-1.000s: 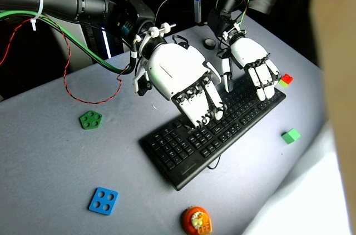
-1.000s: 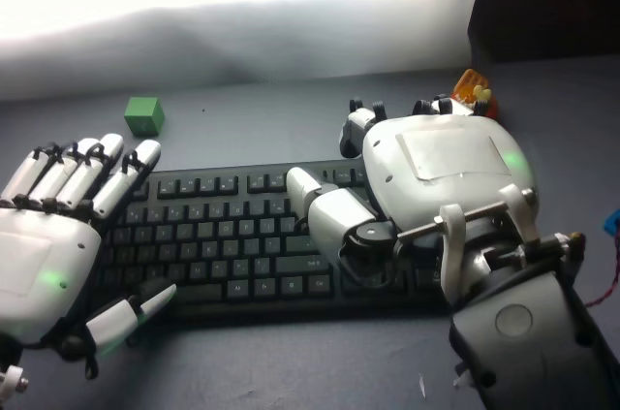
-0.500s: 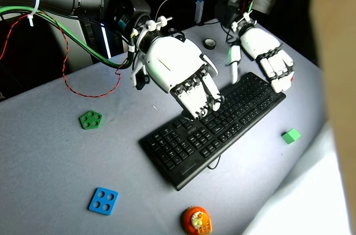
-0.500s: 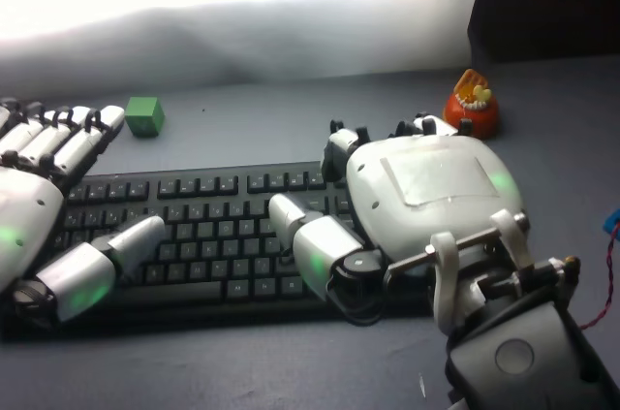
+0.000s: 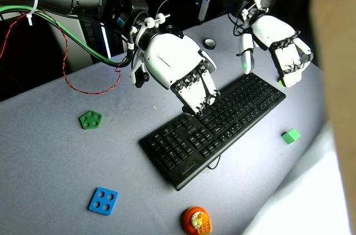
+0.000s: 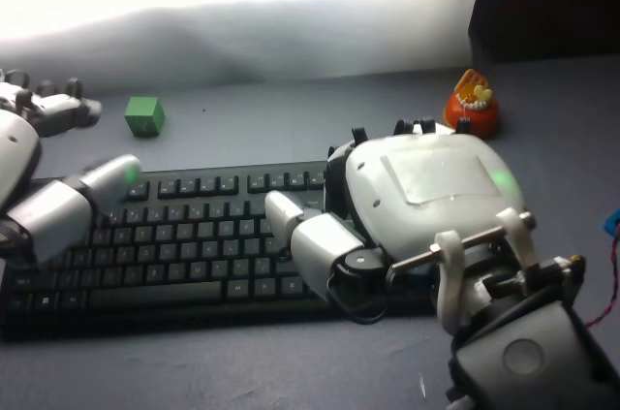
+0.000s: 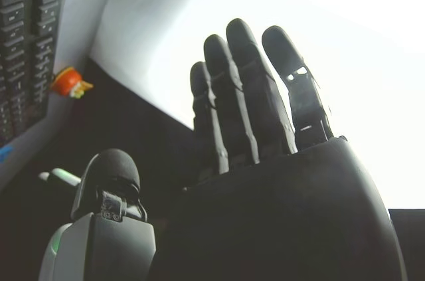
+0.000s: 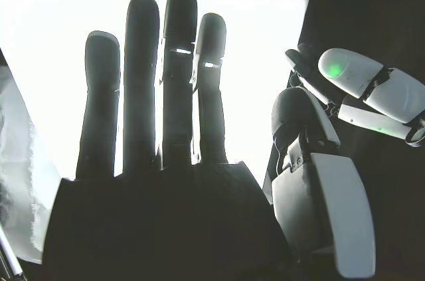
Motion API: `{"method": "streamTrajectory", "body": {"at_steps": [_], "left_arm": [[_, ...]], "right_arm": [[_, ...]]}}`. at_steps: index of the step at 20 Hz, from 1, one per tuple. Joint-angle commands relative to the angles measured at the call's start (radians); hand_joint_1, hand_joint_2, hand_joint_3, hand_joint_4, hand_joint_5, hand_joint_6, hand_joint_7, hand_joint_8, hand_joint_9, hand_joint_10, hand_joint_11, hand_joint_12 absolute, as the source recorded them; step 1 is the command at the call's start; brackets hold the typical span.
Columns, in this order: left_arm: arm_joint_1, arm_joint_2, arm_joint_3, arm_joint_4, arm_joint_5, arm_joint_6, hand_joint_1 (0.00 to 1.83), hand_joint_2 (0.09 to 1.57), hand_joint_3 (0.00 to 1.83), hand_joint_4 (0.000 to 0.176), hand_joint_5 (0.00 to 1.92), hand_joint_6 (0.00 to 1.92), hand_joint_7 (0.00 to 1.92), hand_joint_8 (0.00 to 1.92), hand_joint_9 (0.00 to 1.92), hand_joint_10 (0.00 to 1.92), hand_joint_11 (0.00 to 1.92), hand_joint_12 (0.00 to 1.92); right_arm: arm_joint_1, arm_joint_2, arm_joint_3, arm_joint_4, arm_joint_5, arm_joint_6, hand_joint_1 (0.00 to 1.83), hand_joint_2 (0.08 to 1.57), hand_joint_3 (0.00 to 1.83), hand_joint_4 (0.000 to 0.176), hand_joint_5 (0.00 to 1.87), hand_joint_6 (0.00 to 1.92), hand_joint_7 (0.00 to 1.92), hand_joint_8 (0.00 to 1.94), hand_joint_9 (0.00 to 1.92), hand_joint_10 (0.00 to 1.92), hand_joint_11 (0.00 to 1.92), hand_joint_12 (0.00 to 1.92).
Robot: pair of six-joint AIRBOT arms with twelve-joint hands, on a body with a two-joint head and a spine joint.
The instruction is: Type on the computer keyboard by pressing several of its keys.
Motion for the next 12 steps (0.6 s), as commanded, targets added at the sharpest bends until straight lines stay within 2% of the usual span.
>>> {"method": "streamTrajectory", "body": {"at_steps": [1, 2, 3, 5, 7, 9, 11, 12], "left_arm": [[-0.013, 0.020, -0.005, 0.033, -0.111, -0.002, 0.00, 1.38, 0.00, 0.000, 1.01, 0.28, 1.00, 0.79, 0.78, 1.22, 0.42, 1.69], [-0.019, 0.035, -0.014, 0.033, -0.107, -0.002, 0.05, 1.39, 0.00, 0.000, 0.97, 0.73, 0.99, 1.19, 0.86, 1.48, 0.56, 1.78], [-0.022, 0.044, -0.020, 0.033, -0.104, -0.005, 0.08, 1.39, 0.00, 0.000, 0.92, 1.00, 0.99, 1.38, 0.90, 1.61, 0.63, 1.85], [-0.033, 0.071, -0.036, 0.033, -0.090, -0.009, 0.10, 1.43, 0.00, 0.000, 0.99, 1.29, 1.09, 1.43, 1.02, 1.67, 0.83, 1.88], [-0.035, 0.092, -0.047, 0.033, -0.086, -0.017, 0.21, 1.43, 0.00, 0.000, 0.99, 1.48, 1.10, 1.53, 1.06, 1.74, 0.91, 1.92], [-0.035, 0.115, -0.060, 0.033, -0.083, -0.023, 0.30, 1.44, 0.00, 0.000, 1.00, 1.55, 1.12, 1.57, 1.09, 1.74, 0.94, 1.91], [-0.036, 0.131, -0.071, 0.033, -0.080, -0.029, 0.28, 1.46, 0.01, 0.000, 0.94, 1.55, 1.10, 1.54, 1.08, 1.71, 0.92, 1.89], [-0.039, 0.136, -0.075, 0.033, -0.078, -0.030, 0.30, 1.46, 0.00, 0.000, 0.95, 1.65, 1.10, 1.60, 1.09, 1.76, 0.94, 1.92]], "right_arm": [[0.010, 0.006, -0.008, -0.103, 0.047, 0.014, 0.00, 1.32, 0.00, 0.000, 0.91, 1.33, 1.08, 1.27, 0.93, 1.64, 0.68, 1.92], [0.008, 0.012, -0.013, -0.103, 0.046, 0.026, 0.00, 1.32, 0.00, 0.000, 0.99, 1.44, 1.20, 1.34, 1.11, 1.73, 0.90, 1.92], [0.006, 0.014, -0.015, -0.102, 0.046, 0.035, 0.00, 1.34, 0.01, 0.000, 1.05, 1.53, 1.27, 1.45, 1.21, 1.79, 1.01, 1.92], [0.000, 0.018, -0.014, -0.102, 0.040, 0.048, 0.01, 1.39, 0.02, 0.000, 1.12, 1.72, 1.36, 1.70, 1.32, 1.91, 1.19, 1.92], [-0.007, 0.018, -0.025, -0.102, 0.035, 0.053, 0.10, 1.42, 0.02, 0.000, 1.10, 1.78, 1.35, 1.77, 1.34, 1.92, 1.22, 1.92], [-0.018, 0.018, -0.034, -0.103, 0.016, 0.059, 0.16, 1.44, 0.03, 0.000, 1.10, 1.78, 1.35, 1.79, 1.35, 1.92, 1.25, 1.92], [-0.023, 0.022, -0.034, -0.103, -0.014, 0.059, 0.28, 1.46, 0.02, 0.000, 1.11, 1.85, 1.34, 1.83, 1.35, 1.92, 1.26, 1.92], [-0.022, 0.025, -0.034, -0.103, -0.029, 0.059, 0.31, 1.46, 0.02, 0.000, 1.10, 1.89, 1.35, 1.84, 1.36, 1.92, 1.27, 1.92]]}}
